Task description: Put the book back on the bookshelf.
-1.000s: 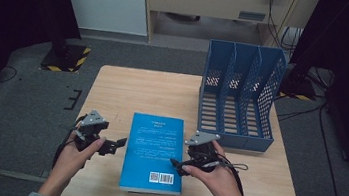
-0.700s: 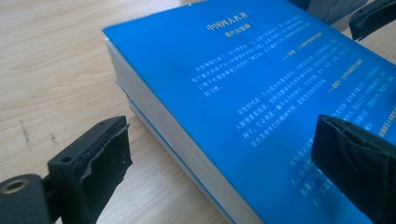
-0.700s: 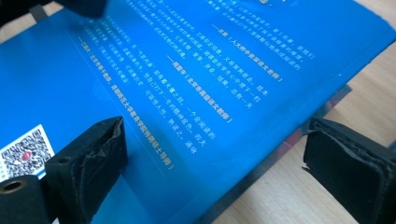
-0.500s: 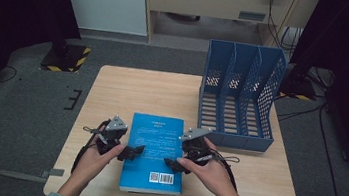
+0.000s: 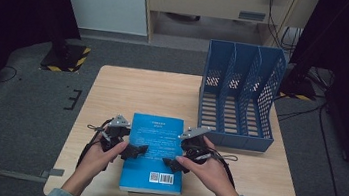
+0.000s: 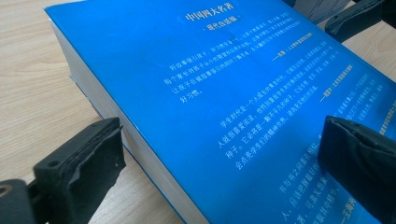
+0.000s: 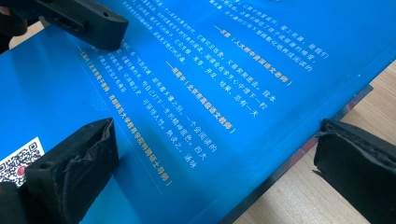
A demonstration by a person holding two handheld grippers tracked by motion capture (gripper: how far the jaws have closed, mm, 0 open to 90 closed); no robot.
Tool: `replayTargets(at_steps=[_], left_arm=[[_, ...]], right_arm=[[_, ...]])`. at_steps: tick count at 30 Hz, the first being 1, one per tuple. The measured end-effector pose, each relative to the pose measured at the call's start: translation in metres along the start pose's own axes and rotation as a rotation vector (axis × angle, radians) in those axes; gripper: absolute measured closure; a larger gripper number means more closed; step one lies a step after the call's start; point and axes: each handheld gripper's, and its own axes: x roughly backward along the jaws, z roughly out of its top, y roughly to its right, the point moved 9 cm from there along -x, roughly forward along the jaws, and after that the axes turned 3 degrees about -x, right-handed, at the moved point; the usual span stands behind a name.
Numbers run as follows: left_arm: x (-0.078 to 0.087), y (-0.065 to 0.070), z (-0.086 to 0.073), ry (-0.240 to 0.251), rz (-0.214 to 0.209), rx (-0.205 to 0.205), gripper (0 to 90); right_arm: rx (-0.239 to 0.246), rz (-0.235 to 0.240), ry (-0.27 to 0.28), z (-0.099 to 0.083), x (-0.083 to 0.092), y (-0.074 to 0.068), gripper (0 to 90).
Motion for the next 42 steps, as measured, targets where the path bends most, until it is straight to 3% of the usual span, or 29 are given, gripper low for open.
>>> replayTargets(at_steps=[5, 8, 11, 21, 23, 30, 38, 42], left_arm=[[-0.001, -0.001, 0.000, -0.003, -0.017, 0.018, 0.0], [-0.002, -0.002, 0.000, -0.009, -0.019, 0.015, 0.0], [-0.002, -0.002, 0.000, -0.016, -0.026, 0.016, 0.0], [-0.004, -0.003, 0.001, -0.022, -0.038, 0.016, 0.0], [-0.004, -0.005, 0.001, -0.022, -0.047, 0.017, 0.0], [-0.007, -0.009, 0.000, -0.021, -0.086, 0.057, 0.0], [-0.007, -0.010, 0.000, -0.021, -0.092, 0.056, 0.0], [-0.007, -0.010, 0.000, -0.019, -0.097, 0.057, 0.0]], right_arm=[[-0.026, 0.021, 0.019, -0.002, 0.000, 0.002, 0.7], [-0.106, 0.082, 0.015, -0.007, -0.003, 0.003, 0.8], [-0.136, 0.113, 0.024, -0.008, -0.005, 0.005, 0.7], [-0.184, 0.156, 0.024, -0.010, -0.008, 0.008, 0.1], [-0.213, 0.185, 0.027, -0.012, -0.009, 0.009, 0.1], [-0.228, 0.204, 0.033, -0.013, -0.010, 0.010, 0.1], [-0.268, 0.273, 0.023, -0.011, -0.018, 0.009, 0.2], [-0.268, 0.281, 0.026, -0.011, -0.019, 0.009, 0.2]])
